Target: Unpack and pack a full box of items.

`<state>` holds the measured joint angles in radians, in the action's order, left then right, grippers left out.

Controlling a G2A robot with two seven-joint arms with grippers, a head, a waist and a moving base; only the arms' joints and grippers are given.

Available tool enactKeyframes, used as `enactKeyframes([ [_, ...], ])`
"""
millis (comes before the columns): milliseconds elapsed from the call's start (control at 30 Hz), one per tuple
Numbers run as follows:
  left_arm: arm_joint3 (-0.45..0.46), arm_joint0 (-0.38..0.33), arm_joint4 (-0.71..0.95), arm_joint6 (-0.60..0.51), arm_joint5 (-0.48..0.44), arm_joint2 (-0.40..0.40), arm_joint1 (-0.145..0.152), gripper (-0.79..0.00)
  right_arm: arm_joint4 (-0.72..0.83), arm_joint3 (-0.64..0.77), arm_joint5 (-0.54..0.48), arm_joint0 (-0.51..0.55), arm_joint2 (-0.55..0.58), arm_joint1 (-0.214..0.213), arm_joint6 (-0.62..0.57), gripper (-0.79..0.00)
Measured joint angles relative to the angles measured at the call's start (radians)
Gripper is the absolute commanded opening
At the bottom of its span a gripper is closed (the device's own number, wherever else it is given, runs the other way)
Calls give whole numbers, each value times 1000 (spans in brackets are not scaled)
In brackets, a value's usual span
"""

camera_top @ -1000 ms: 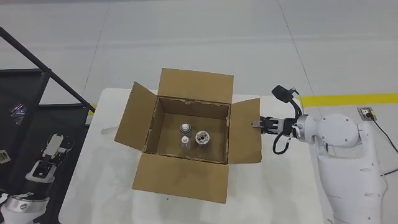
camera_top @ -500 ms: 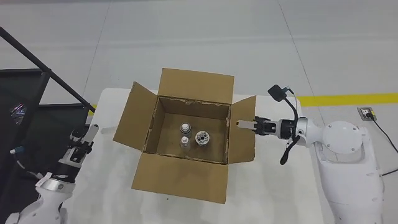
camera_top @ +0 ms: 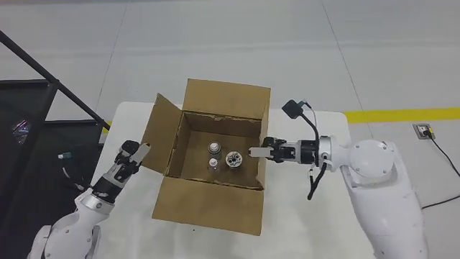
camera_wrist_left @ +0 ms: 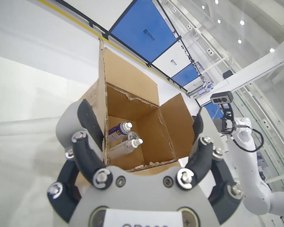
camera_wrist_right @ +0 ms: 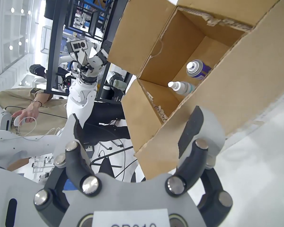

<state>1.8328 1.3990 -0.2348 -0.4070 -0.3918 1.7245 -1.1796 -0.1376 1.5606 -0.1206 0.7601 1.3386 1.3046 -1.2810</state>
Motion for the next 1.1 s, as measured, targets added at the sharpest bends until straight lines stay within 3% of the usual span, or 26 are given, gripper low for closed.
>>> enactKeyframes([
  [233,5,-21,39,-78,23,-52,3,0,53,-152,-44,-58,-118,19,108,0],
  [533,-73,-98,122,-173,107,-136,4,0,54,-290,-92,-101,-226,40,245,0],
  [767,-102,-118,80,-178,109,-187,5,0,0,-282,-118,-88,-250,38,299,0],
  [1100,-131,-135,13,-165,122,-231,7,0,-120,-171,-23,-8,-249,23,388,0],
])
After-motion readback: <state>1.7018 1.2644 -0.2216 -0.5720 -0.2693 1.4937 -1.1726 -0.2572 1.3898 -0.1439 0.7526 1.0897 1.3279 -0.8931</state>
